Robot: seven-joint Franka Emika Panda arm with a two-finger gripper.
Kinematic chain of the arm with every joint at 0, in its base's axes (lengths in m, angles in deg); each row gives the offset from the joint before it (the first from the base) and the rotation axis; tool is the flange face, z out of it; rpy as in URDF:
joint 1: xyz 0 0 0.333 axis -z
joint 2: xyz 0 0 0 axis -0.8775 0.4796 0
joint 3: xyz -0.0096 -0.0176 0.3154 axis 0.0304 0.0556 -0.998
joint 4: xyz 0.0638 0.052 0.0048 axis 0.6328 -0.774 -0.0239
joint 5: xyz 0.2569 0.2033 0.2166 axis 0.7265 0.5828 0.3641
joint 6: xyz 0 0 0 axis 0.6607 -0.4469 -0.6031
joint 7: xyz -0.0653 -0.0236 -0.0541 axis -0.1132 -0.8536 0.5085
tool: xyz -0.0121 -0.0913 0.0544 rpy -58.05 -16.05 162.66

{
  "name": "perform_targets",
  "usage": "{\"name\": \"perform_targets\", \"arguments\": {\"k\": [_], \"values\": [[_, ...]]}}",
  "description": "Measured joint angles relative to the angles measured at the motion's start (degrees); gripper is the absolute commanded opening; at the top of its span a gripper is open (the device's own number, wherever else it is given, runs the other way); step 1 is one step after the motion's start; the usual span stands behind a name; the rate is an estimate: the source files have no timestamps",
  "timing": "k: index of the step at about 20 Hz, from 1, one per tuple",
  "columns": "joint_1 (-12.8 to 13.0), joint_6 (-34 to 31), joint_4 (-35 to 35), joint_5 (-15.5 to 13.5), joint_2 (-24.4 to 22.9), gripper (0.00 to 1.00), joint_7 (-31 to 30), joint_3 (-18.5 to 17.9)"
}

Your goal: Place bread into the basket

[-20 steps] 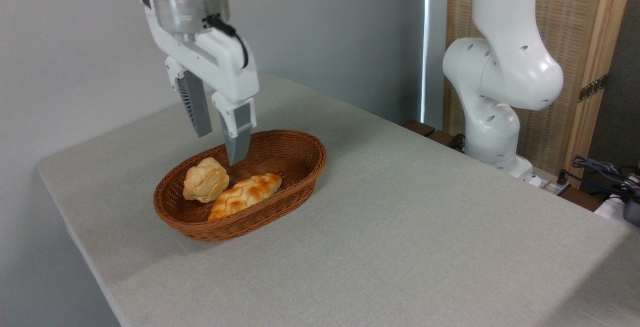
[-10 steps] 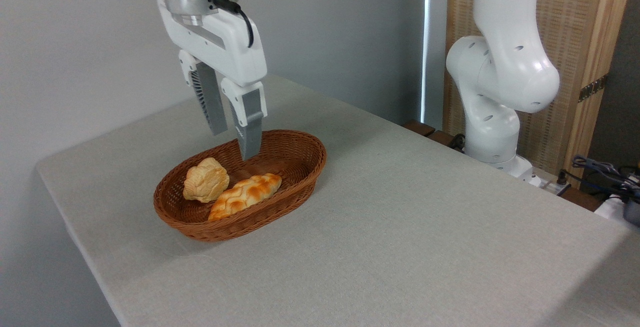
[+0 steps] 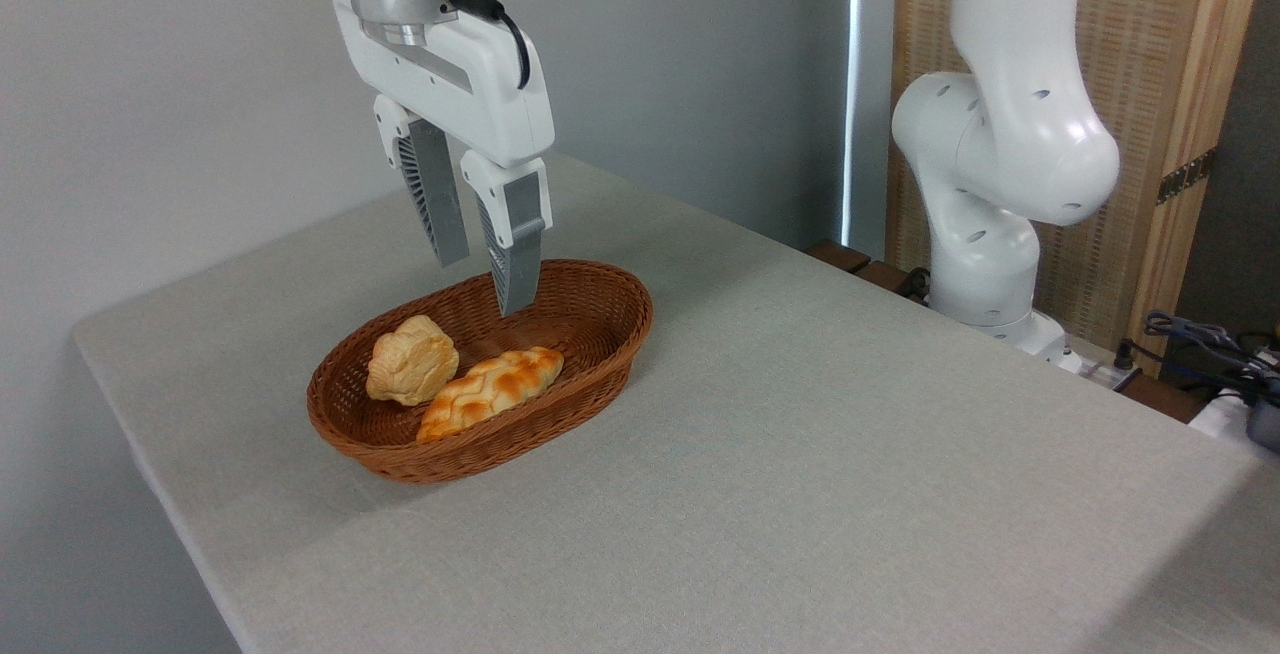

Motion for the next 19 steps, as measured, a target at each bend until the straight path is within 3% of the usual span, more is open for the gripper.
{"name": "perform_targets", "arguments": {"k": [3, 8, 12, 19], "values": [[-0.2, 0.0, 0.2, 0.0, 0.0, 1.00, 0.0, 0.0], [-2.7, 0.0, 0.5, 0.1, 0.0, 1.00, 0.2, 0.1], [-4.9, 0.0, 0.5, 0.1, 0.1, 1.00, 0.2, 3.4], [-5.4, -0.1, 0.5, 1.0, 0.1, 1.00, 0.2, 4.1]]}}
